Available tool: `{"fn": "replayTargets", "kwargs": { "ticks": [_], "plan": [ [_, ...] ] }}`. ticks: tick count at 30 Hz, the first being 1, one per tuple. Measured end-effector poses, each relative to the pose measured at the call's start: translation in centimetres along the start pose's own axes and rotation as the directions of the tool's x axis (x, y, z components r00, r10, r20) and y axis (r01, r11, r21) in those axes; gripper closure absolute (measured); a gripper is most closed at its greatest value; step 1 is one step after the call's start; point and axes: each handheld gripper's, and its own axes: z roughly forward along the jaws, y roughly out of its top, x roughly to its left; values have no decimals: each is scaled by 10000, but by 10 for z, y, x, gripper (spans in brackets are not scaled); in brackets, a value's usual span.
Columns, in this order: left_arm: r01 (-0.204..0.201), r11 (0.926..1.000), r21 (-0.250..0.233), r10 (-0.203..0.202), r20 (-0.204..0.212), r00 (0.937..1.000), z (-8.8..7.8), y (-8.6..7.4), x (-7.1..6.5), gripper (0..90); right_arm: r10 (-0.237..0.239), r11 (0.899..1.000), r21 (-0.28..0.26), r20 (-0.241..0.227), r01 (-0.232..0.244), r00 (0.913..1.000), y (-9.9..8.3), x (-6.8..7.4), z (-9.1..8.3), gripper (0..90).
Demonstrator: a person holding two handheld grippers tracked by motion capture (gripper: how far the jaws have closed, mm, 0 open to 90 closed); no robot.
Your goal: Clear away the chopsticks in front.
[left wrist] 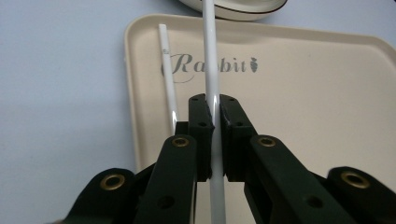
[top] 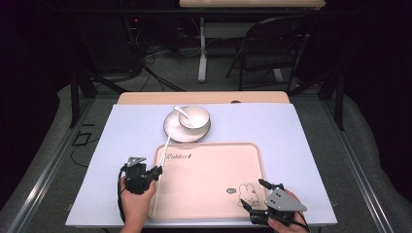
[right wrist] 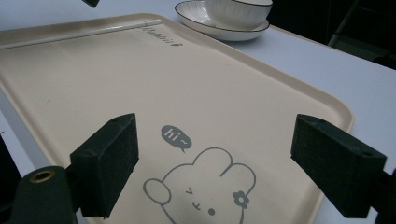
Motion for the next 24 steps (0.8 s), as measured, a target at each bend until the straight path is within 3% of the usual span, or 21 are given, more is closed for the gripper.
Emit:
{"fn": "replayTargets", "kwargs": {
  "ticks": [6,24],
  "plan": [
    [263,9989,389,-257,-172,9995,4,-8,4,845,10,10000,-1,-2,-10,10000,0,0,0,144],
    [755,9945,732,-688,-900,9936,8,-17,6,845,28,10000,10,-6,-28,10000,0,0,0,144]
  ]
}}
